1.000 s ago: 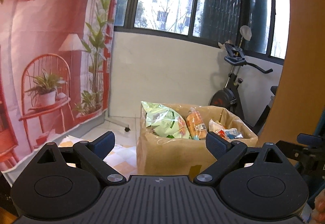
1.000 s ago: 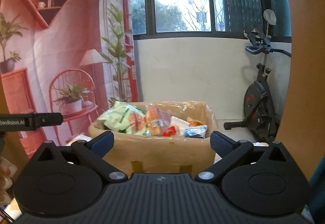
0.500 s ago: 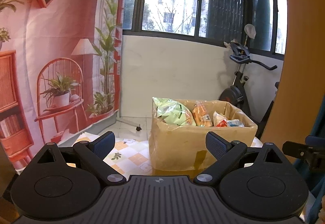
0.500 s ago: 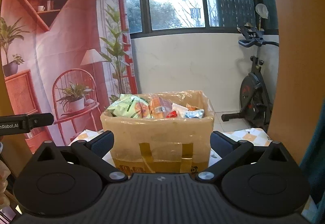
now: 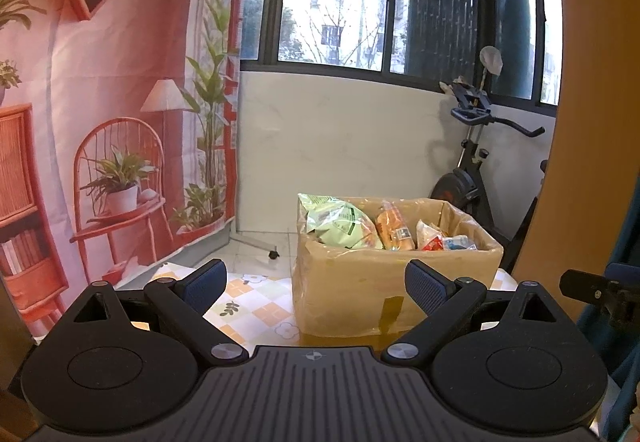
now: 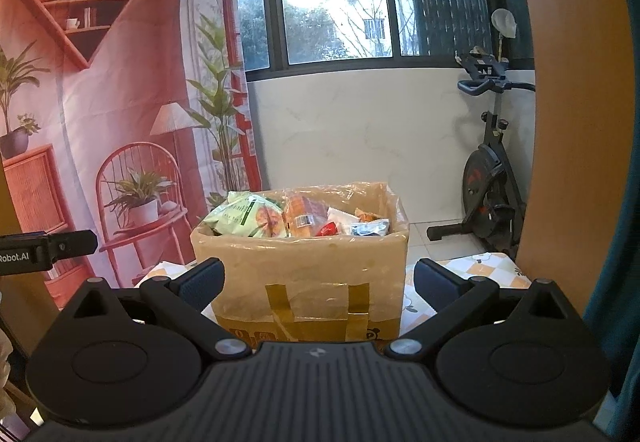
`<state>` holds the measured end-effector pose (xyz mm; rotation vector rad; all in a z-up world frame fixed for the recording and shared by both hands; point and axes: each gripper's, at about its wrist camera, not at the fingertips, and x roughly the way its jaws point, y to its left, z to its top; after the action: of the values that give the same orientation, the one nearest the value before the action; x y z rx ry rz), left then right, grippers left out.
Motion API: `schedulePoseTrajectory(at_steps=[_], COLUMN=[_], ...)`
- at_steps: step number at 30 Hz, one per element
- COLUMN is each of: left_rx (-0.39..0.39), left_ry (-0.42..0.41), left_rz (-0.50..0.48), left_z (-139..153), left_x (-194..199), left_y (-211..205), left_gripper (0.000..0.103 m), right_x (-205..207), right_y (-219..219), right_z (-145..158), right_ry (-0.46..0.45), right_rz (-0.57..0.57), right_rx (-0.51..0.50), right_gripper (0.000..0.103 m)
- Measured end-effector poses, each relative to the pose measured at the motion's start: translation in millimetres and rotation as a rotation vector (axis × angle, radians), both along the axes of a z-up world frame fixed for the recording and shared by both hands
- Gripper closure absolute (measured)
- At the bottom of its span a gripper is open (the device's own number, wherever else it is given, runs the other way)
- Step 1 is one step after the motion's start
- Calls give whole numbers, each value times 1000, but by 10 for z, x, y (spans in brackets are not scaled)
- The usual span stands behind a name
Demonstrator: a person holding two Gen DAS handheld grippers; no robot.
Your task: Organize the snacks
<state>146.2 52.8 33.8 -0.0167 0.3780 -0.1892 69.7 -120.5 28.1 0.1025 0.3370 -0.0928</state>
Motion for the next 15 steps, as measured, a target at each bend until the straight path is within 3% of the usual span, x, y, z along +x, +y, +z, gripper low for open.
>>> schedulePoseTrajectory(at_steps=[15], left_rx=[-9], left_ry=[16], left_rz=[-25], left_z=[3], left_x=[-31], left_y=[12], left_gripper=[6], right_x=[-41], right_y=[-39], right_z=[5], right_ry=[-1], right_rz=[-14], right_rx=[8], right_gripper=[0])
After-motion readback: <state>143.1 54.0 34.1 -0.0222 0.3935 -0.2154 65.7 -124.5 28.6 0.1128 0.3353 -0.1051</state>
